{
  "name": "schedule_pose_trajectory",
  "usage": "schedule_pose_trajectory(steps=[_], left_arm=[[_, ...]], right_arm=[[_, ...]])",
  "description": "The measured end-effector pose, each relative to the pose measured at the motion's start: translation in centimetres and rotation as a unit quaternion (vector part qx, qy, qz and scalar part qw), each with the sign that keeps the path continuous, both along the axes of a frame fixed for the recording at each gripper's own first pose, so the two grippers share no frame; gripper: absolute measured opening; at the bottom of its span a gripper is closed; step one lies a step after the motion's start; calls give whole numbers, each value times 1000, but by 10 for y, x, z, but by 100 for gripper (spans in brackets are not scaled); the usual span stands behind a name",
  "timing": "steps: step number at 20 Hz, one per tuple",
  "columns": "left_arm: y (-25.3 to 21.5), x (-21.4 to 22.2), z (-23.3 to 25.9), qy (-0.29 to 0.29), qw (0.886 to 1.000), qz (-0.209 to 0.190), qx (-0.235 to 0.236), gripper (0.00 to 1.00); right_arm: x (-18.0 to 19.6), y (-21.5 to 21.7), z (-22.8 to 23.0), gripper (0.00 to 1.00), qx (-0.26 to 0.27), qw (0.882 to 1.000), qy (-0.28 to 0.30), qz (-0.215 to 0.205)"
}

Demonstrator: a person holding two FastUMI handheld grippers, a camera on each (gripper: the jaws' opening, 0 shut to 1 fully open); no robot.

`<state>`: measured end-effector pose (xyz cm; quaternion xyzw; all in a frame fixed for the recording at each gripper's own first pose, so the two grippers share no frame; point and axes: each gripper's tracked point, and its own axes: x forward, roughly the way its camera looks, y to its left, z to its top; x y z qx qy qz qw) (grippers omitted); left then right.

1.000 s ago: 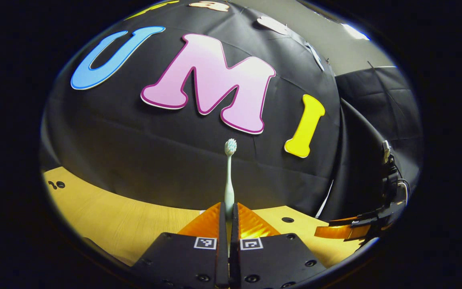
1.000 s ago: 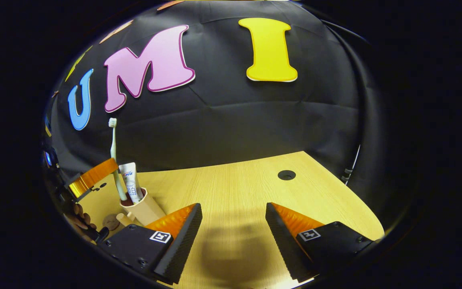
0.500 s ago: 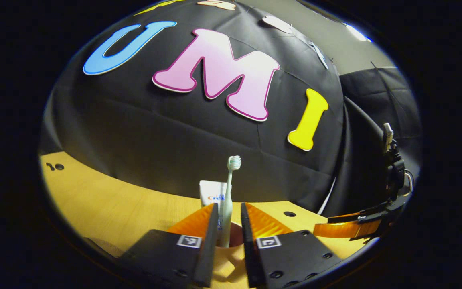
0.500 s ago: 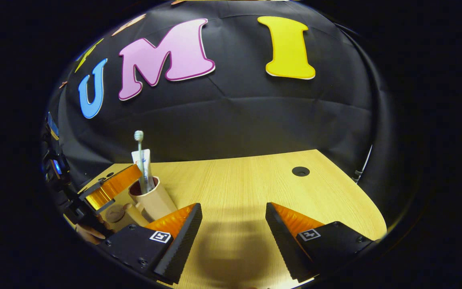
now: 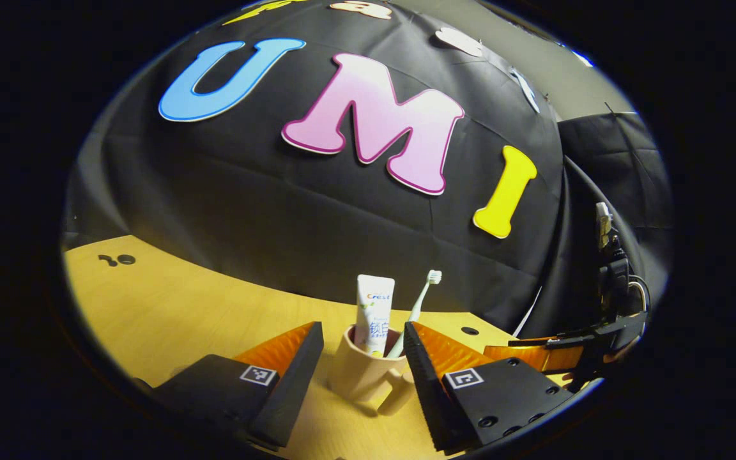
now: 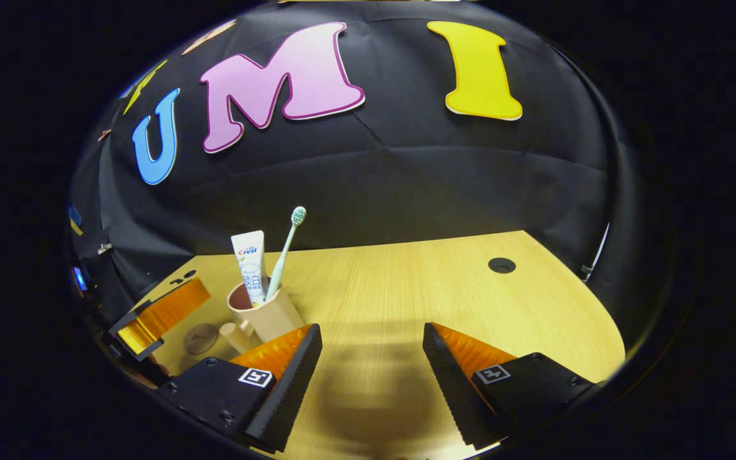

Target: Put the toothbrush and toothpaste on the desktop into the cup, then pick up the cup and place it on the coaster on the desktop.

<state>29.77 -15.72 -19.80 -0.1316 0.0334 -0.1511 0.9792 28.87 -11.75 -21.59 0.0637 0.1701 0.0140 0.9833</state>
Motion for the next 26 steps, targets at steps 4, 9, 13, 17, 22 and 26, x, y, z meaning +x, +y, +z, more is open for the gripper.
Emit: schedule_pose_trajectory(steps=[4, 9, 13, 17, 22, 26], left_arm=[[37, -48, 1, 28, 999, 28, 1, 95], [86, -124, -17, 91, 994, 59, 14, 97], [118, -175, -29, 143, 986, 80, 25, 97], [144, -200, -25, 164, 981, 105, 16, 97], [159, -211, -23, 182, 976, 117, 30, 97], [161, -216, -9, 190, 975, 113, 26, 98]], right_arm=[[11, 25, 16, 97, 37, 999, 15, 14], [25, 61, 48, 98, 51, 997, 39, 33], [36, 83, 53, 98, 27, 995, 78, 49], [32, 102, 30, 98, 14, 985, 165, 56], [26, 133, -1, 98, 8, 964, 254, 79], [23, 144, -34, 98, -26, 943, 316, 104]])
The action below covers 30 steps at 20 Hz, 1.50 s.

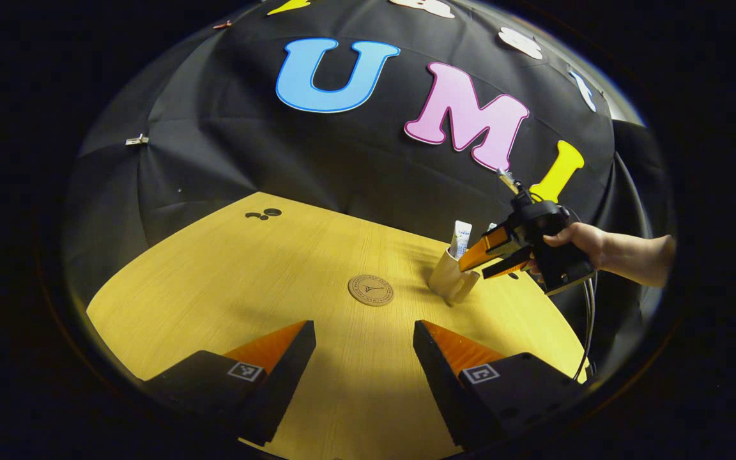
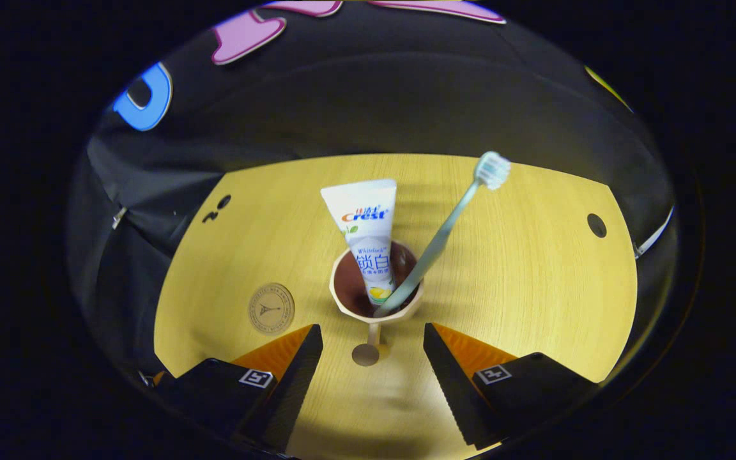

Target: Put the toothbrush and toothpaste on the desktop into the cup, then pick up the cup and place it on the coaster on the desktop.

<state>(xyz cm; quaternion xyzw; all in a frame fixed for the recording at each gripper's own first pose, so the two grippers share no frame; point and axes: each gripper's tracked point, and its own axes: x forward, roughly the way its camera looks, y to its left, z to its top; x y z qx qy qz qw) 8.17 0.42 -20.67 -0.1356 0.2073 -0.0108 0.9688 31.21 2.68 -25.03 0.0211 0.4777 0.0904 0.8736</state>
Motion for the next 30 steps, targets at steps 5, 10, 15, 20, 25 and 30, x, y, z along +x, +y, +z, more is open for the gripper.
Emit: schedule_pose_trajectory(steps=[5, 10, 15, 20, 25, 30], left_arm=[[2, -11, 6, 7, 1000, -3, 4, 97], [4, -22, 0, 23, 1000, -7, 1, 98], [2, -27, -9, 39, 999, -11, -4, 98], [-7, -28, -16, 46, 999, -20, -9, 97], [-17, -29, -22, 57, 998, -32, -9, 97], [-18, -32, -26, 64, 997, -37, -9, 97]], right_arm=[[2, 8, -33, 98, -36, 997, 66, 32], [12, 12, -42, 97, -45, 994, 91, 32], [16, 4, -53, 88, -42, 993, 110, 15], [17, 2, -57, 66, -40, 992, 120, 11], [16, 8, -64, 36, -43, 992, 120, 19], [13, 5, -61, 23, -66, 991, 107, 44]])
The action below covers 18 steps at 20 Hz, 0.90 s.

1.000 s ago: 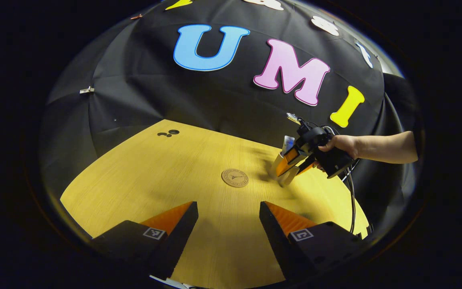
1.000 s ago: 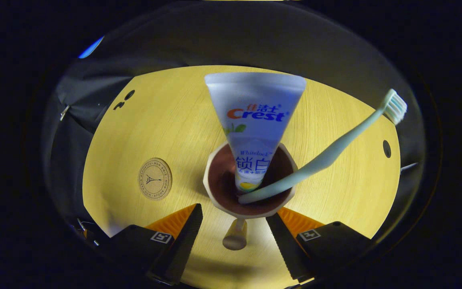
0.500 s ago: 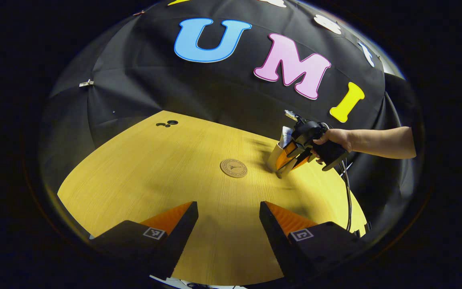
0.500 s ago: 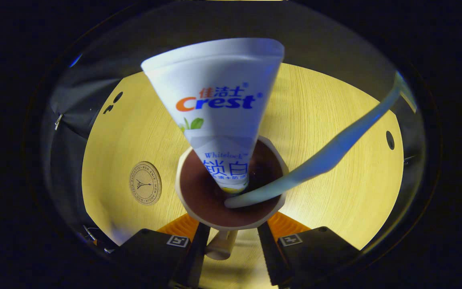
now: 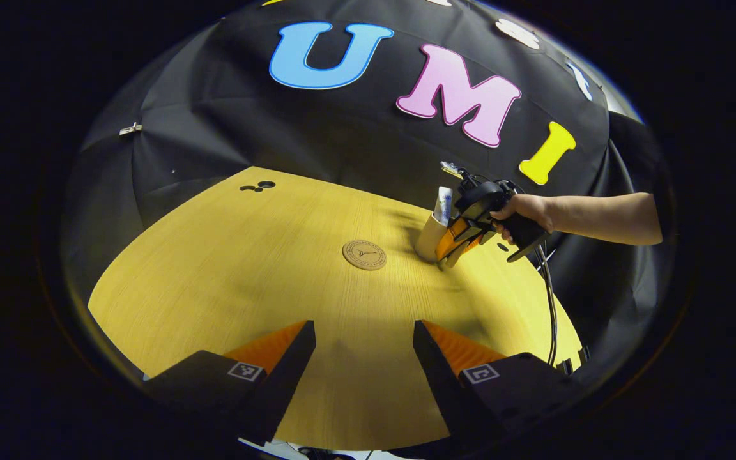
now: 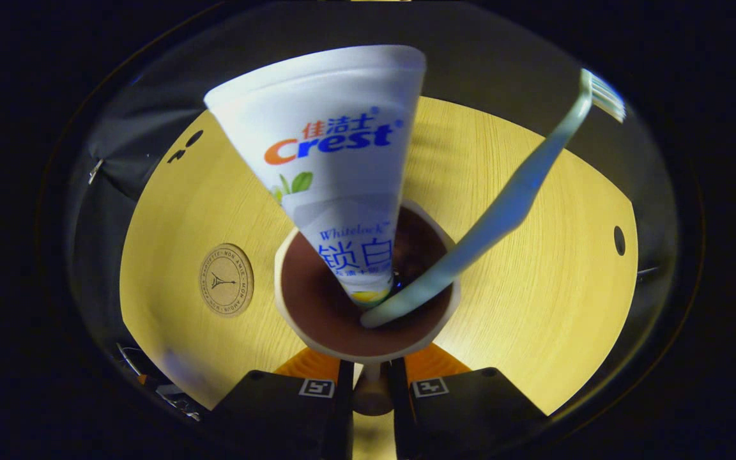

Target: Put the toothbrush and toothpaste on the desktop into the cup, then pick up the cup and place it on the coaster on the desktop.

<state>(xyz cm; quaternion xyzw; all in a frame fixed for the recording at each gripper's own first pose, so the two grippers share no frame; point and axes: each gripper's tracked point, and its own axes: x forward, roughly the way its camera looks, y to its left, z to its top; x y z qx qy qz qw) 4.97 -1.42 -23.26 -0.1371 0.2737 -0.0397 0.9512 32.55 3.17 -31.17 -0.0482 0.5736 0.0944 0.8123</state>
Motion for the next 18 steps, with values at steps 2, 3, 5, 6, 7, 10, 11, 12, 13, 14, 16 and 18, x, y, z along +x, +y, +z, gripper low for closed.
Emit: schedule_pose_trajectory(steps=[2, 3, 5, 6, 7, 10, 11, 12, 13, 14, 16, 18], left_arm=[[1, 0, -1, 2, 1000, 2, -5, 97], [1, 0, -1, 2, 1000, 4, -8, 97], [2, 0, -3, 3, 1000, 6, -9, 97], [2, 0, -4, 4, 1000, 7, -8, 97], [3, -1, -6, 5, 1000, 7, -6, 97], [3, -2, -8, 5, 1000, 5, -2, 97], [2, -2, -9, 7, 1000, 3, -2, 97], [2, -3, -10, 9, 1000, 2, -2, 97], [2, -4, -9, 10, 1000, 2, -1, 97], [3, -5, -9, 9, 1000, 2, -1, 97], [5, -10, -6, 8, 1000, 1, -3, 98], [8, -15, -6, 7, 1000, 0, -3, 97]], right_arm=[[0, 1, 2, 29, 10, 1000, -2, -2], [1, 1, 3, 29, 12, 1000, -6, -5], [4, -4, 6, 29, 0, 1000, -21, -2], [5, -4, 10, 29, -6, 1000, -30, 1], [6, -2, 14, 29, -7, 999, -37, 5], [-1, 13, 27, 29, 2, 999, -41, 20], [-3, 18, 31, 29, 0, 999, -42, 28], [-5, 26, 33, 29, -1, 998, -45, 37], [-7, 34, 35, 28, -1, 998, -44, 46], [-9, 44, 37, 29, 0, 998, -43, 54], [-10, 62, 40, 28, -2, 996, -46, 71], [-12, 83, 43, 28, 2, 995, -47, 83]])
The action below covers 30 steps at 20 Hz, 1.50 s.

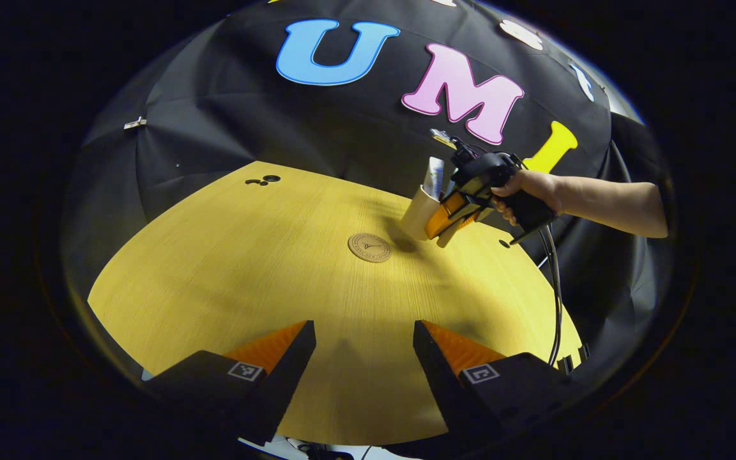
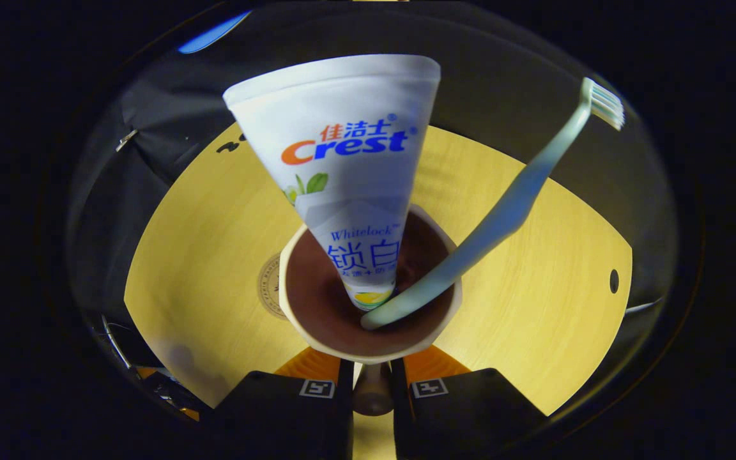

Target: Put the toothbrush and toothpaste on the desktop into the cup, then pick up the cup and place it on the coaster on the desktop.

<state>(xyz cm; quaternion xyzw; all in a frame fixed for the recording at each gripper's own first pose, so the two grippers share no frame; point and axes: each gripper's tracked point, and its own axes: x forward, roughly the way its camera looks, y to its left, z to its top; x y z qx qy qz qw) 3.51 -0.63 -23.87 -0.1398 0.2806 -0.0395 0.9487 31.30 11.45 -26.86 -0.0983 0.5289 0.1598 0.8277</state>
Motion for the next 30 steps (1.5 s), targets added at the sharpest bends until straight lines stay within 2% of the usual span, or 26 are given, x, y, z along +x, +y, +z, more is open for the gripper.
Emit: schedule_pose_trajectory(steps=[4, 9, 16, 22, 26, 30], left_arm=[[16, -10, 0, 0, 1000, 1, 5, 97], [37, -24, -5, 5, 1000, 27, -12, 97], [49, -23, -6, 0, 999, 47, -19, 97], [50, -29, -11, 3, 998, 52, -17, 97], [45, -36, -16, 10, 998, 54, -28, 98], [44, -41, -16, 12, 999, 50, -18, 97]], right_arm=[[-6, 34, -6, 29, -8, 1000, 8, 27], [-13, 67, -22, 29, -27, 998, 18, 56], [-27, 82, -39, 29, -45, 996, 33, 74], [-31, 88, -51, 29, -56, 995, 35, 71], [-29, 87, -52, 29, -54, 996, 35, 69], [-31, 84, -52, 31, -44, 997, 42, 55]])
